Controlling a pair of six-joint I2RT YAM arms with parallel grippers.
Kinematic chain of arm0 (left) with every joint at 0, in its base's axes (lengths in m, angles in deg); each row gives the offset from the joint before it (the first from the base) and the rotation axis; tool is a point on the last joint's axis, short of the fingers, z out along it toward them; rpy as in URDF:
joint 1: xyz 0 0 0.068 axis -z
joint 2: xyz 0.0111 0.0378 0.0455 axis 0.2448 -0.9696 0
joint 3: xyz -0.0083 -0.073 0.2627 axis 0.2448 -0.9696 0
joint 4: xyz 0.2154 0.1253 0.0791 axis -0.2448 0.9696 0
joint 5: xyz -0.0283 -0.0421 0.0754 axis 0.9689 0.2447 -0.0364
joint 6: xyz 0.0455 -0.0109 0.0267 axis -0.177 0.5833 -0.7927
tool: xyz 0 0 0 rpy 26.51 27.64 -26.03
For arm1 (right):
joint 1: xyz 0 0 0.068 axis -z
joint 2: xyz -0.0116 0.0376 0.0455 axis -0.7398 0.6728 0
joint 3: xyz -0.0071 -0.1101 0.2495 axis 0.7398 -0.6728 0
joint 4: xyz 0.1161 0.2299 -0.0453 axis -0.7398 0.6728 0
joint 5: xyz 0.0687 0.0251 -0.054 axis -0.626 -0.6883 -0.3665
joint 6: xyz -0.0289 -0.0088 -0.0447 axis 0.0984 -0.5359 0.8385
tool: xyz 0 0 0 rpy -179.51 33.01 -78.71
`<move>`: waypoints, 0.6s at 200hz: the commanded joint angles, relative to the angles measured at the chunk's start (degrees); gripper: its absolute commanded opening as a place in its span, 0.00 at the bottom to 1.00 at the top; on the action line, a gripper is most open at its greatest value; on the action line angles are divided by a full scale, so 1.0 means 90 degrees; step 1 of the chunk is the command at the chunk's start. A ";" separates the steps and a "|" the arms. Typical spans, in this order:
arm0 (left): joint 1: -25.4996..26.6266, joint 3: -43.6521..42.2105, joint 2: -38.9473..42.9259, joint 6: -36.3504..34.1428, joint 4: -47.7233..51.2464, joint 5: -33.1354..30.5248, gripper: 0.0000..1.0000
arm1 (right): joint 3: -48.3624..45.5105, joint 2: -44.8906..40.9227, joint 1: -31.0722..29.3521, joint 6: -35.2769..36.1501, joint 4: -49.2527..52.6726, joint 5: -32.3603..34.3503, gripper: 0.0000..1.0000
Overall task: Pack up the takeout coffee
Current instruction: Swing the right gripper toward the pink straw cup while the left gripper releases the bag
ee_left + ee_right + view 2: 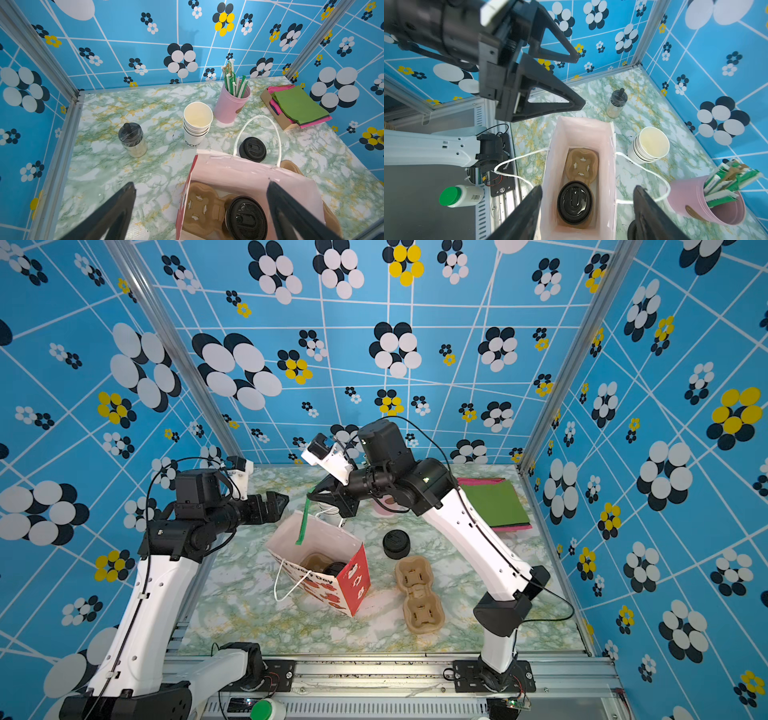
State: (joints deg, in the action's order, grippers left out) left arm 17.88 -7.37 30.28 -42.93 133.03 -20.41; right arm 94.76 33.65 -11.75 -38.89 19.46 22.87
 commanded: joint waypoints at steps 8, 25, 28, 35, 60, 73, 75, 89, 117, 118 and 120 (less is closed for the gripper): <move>-0.0038 0.0170 -0.0207 -0.0121 0.0294 0.0343 0.99 | -0.1469 -0.0933 0.0553 -0.0326 -0.1192 0.0317 0.73; -0.0040 0.0215 -0.0339 -0.0112 0.0301 0.0329 0.99 | -0.2417 -0.1425 0.1098 -0.0591 -0.1866 0.0311 0.72; -0.0038 0.0219 -0.0362 -0.0112 0.0292 0.0335 0.99 | -0.2565 -0.1490 0.1181 -0.0613 -0.1981 0.0312 0.71; -0.0041 0.0229 -0.0418 -0.0103 0.0275 0.0326 0.99 | -0.2885 -0.1612 0.1414 -0.0676 -0.2214 0.0312 0.70; -0.0040 0.0222 -0.0644 -0.0090 0.0177 0.0382 1.00 | -0.3491 -0.1643 0.2227 -0.0759 -0.2821 0.0162 0.66; -0.0037 0.0210 -0.0740 -0.0092 0.0119 0.0414 1.00 | -0.3573 -0.1408 0.2563 -0.0650 -0.2981 -0.0027 0.64; -0.0040 0.0215 -0.0754 -0.0092 0.0106 0.0414 1.00 | -0.3582 -0.1361 0.2617 -0.0632 -0.3010 -0.0066 0.64; -0.0040 0.0227 -0.0882 -0.0082 0.0060 0.0409 1.00 | -0.3521 -0.0981 0.2937 -0.0489 -0.3156 -0.0447 0.63; -0.0039 0.0249 -0.1063 -0.0101 -0.0026 0.0385 1.00 | -0.3138 -0.0088 0.3473 -0.0311 -0.3350 -0.1016 0.57; -0.0040 0.0249 -0.1067 -0.0102 -0.0026 0.0385 1.00 | -0.3122 -0.0049 0.3492 -0.0312 -0.3347 -0.1026 0.57; -0.0040 0.0247 -0.1082 -0.0097 -0.0033 0.0392 1.00 | -0.3076 0.0019 0.3521 -0.0305 -0.3346 -0.1045 0.56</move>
State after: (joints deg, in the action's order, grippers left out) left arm 17.88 -7.19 21.45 -42.95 134.23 -17.76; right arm 63.84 27.84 17.06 -43.00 -7.40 19.07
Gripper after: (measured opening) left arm 0.997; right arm 0.580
